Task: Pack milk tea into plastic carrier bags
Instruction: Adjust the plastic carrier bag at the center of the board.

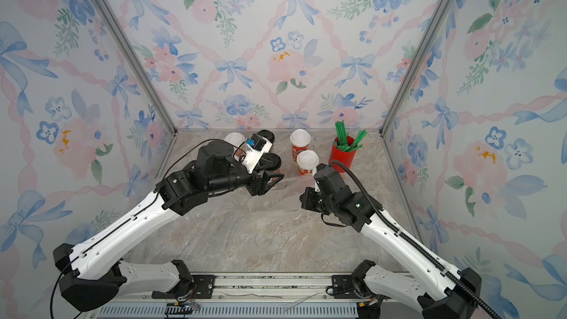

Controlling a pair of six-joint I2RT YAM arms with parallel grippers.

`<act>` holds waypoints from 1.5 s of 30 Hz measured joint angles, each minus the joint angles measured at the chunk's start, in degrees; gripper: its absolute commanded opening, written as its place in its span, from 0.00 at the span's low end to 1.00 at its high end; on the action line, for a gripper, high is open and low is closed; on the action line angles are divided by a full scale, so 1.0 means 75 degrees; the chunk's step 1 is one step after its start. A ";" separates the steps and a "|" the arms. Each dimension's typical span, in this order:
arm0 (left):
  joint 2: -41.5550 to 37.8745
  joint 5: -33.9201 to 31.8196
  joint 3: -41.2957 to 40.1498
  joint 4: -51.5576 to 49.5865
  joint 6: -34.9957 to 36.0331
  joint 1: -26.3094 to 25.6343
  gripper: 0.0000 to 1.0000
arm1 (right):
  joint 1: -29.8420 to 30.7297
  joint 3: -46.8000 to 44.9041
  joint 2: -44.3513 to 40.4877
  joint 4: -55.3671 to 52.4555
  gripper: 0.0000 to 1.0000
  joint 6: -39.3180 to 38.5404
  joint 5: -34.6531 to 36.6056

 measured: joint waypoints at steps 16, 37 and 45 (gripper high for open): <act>0.1090 0.0697 -0.0087 -0.1445 0.0839 0.0737 0.80 | 0.0096 0.1416 0.0927 -0.1495 0.08 -0.2646 -0.1419; 0.1795 0.1743 -0.0571 -0.1501 0.0778 0.0635 0.03 | 0.0157 0.1757 0.1046 -0.1702 0.31 -0.3034 -0.1419; 0.1288 0.0956 -0.0866 -0.1428 -0.0396 0.0833 0.00 | 0.0201 0.2087 0.1180 -0.1874 0.75 -0.1900 -0.0210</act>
